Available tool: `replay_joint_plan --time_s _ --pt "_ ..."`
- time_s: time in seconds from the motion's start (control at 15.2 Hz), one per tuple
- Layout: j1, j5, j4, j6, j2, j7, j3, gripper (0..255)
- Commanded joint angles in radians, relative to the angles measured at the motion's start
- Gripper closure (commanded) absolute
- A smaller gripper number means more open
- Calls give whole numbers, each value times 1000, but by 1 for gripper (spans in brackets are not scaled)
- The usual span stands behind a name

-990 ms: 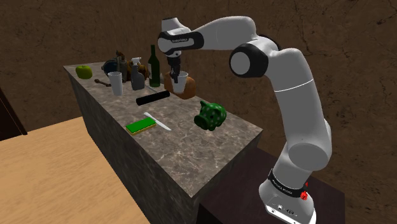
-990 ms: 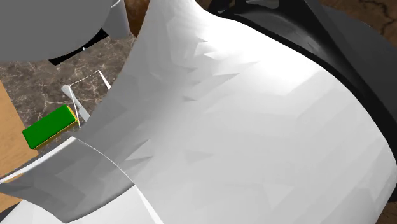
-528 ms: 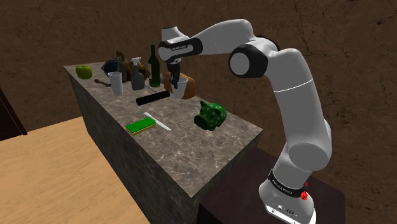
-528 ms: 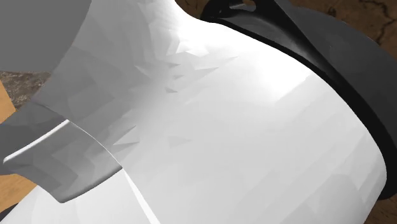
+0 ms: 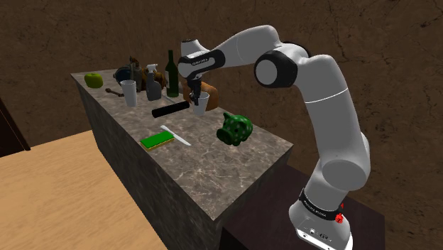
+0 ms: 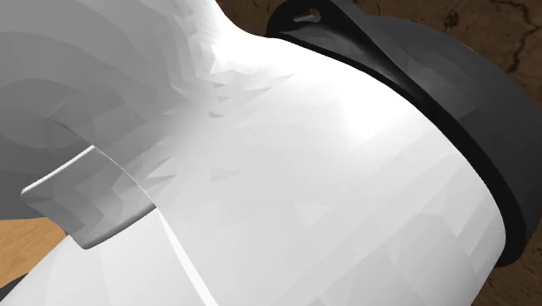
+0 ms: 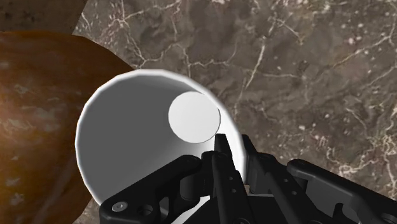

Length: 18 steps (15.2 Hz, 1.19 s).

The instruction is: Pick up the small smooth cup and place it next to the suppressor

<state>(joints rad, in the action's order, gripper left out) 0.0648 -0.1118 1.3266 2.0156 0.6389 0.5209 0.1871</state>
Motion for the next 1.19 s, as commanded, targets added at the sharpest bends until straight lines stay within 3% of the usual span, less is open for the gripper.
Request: replay_joint_plan --time_s 0.0,0.33,0.4,0.73,0.99,1.12 --pt "0 0 -2 3 4 -1 0 255" --pt "0 0 -2 3 5 -1 0 255" --pt "0 0 -2 3 4 -1 0 0" --pt "0 0 -2 3 5 -1 0 0" --pt "13 -2 -66 -100 -33 0 0 0" --pt "13 -2 -66 -100 -33 0 0 0"
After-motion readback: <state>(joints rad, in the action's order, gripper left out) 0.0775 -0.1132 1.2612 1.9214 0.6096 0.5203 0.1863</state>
